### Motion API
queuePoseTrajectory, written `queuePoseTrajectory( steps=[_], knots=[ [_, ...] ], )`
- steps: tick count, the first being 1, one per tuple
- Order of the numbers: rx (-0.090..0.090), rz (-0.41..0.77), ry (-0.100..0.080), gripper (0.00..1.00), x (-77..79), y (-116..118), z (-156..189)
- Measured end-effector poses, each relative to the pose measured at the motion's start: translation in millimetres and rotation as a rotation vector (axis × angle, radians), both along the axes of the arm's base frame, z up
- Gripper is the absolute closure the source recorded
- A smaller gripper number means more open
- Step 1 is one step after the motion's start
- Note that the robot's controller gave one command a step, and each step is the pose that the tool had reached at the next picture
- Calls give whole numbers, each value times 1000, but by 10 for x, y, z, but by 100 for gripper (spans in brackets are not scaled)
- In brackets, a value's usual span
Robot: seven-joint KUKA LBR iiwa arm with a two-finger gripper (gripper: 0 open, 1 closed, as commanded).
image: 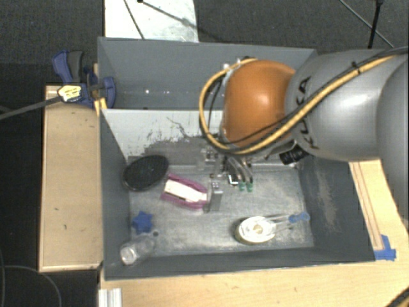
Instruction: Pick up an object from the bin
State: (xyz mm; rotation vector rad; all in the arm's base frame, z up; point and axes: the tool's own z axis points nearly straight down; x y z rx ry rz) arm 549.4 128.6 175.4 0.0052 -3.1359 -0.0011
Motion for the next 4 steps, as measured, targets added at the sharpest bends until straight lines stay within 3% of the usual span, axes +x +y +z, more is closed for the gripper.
queuePoseTrajectory(
  steps=[1, 2, 3, 4],
  knots=[
    [2, 128, -15, 0, 372, 854, -1047],
    [2, 118, -13, 100, 370, 837, -1031],
    [5, 87, -15, 100, -57, 999, -165],
    [-3, -148, -5, 100, -490, 43, -243]
  ],
)
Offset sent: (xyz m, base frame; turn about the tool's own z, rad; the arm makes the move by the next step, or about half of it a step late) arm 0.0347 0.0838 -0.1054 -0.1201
